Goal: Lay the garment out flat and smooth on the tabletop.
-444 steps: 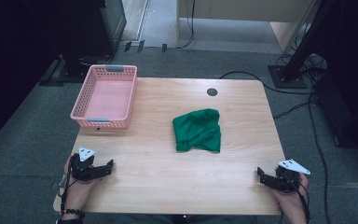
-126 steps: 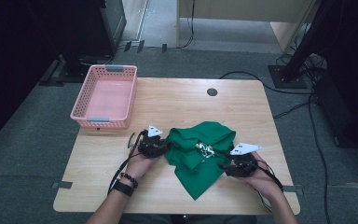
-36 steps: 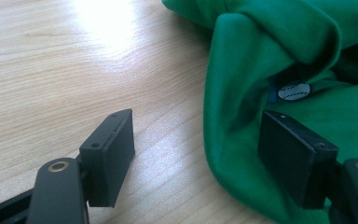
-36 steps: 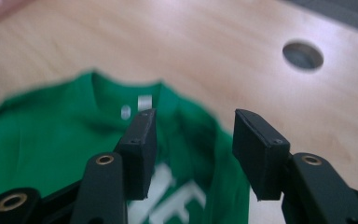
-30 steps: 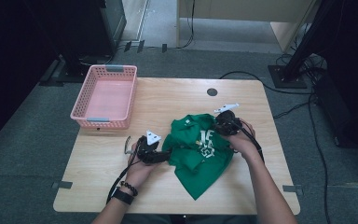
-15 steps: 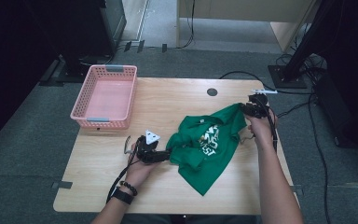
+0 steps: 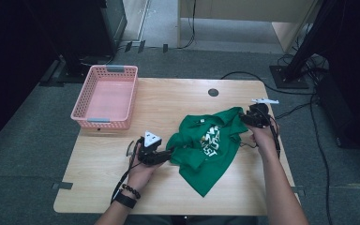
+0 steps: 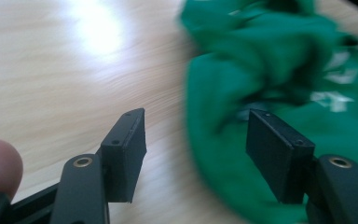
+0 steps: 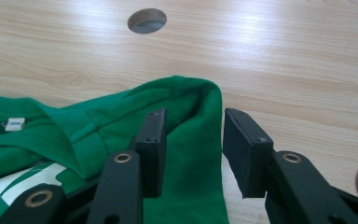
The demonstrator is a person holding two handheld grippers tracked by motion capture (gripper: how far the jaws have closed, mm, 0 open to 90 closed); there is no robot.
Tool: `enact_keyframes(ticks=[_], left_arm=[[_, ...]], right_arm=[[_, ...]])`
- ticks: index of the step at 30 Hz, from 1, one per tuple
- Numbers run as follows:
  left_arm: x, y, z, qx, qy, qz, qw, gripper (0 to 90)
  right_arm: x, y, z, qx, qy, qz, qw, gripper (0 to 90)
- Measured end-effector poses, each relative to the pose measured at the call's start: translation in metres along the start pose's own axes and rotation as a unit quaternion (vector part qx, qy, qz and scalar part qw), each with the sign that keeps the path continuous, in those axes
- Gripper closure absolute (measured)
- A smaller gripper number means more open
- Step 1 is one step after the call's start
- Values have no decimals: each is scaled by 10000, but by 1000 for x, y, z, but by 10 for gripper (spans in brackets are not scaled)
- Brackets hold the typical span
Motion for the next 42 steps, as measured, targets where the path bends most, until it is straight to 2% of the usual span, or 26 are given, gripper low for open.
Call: enact_keyframes(ticks=[2, 3, 4, 6, 8, 10, 12, 14, 16, 18, 19, 21, 23, 26, 29, 34, 38, 42], left_arm=[[-1, 11, -5, 69, 12, 196, 9998, 476], [1, 15, -8, 74, -34, 206, 9998, 537], [4, 19, -10, 44, -112, 183, 9998, 558], [12, 24, -13, -138, -258, 346, 9990, 609], [20, 32, -16, -176, -443, 377, 9982, 601], [28, 37, -19, -205, -636, 290, 9973, 560], [34, 39, -23, -360, -681, 151, 9969, 535], [39, 36, -28, -543, -660, 65, 9963, 611], [43, 34, -31, -622, -666, 173, 9957, 744], [44, 33, -33, -513, -654, 256, 9962, 844], [43, 32, -33, -429, -648, 280, 9966, 869], [42, 28, -35, -350, -668, 350, 9965, 886], [40, 22, -36, -291, -657, 342, 9968, 890], [37, 10, -39, -279, -636, 374, 9969, 892], [33, -2, -42, -309, -633, 390, 9968, 892], [29, -26, -45, -456, -628, 380, 9963, 892], [24, -40, -43, -351, -682, 312, 9966, 893], [20, -48, -38, -197, -754, 316, 9965, 893]], right_arm=[[1, 0, 0, -39, 5, -52, 10000, 609], [2, 0, 0, -26, 1, -79, 10000, 610], [3, 0, -1, -42, -11, -97, 9999, 610], [7, -2, -4, -126, -14, -184, 9997, 610], [9, -2, -5, -142, -43, -224, 9996, 609], [15, -1, -6, -142, -115, -263, 9995, 596], [20, 1, -7, -161, -169, -169, 9996, 557], [25, 1, -6, -200, -143, -168, 9996, 552], [31, 2, -3, -257, -246, -222, 9991, 571], [37, 2, 2, -337, -422, -297, 9981, 646], [39, 2, 4, -438, -509, -303, 9973, 723], [39, 4, 7, -613, -546, -212, 9964, 853], [35, 8, 7, -525, -409, -327, 9972, 900], [27, 15, 8, -452, -310, -285, 9981, 900], [19, 20, 11, -439, -329, -249, 9982, 900], [9, 19, 15, -630, -476, -127, 9968, 900], [2, 25, 23, -556, -554, -103, 9969, 900], [-5, 31, 34, -513, -656, -197, 9963, 900]])
Point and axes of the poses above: each handheld gripper's, and its own axes: x roughly forward along the jaws, z roughly out of its underside, y roughly to its right, the point moved 3 cm from there along x, roughly forward along the jaws, and after that the axes turned 13 degrees about -z, right-handed, at the moved point
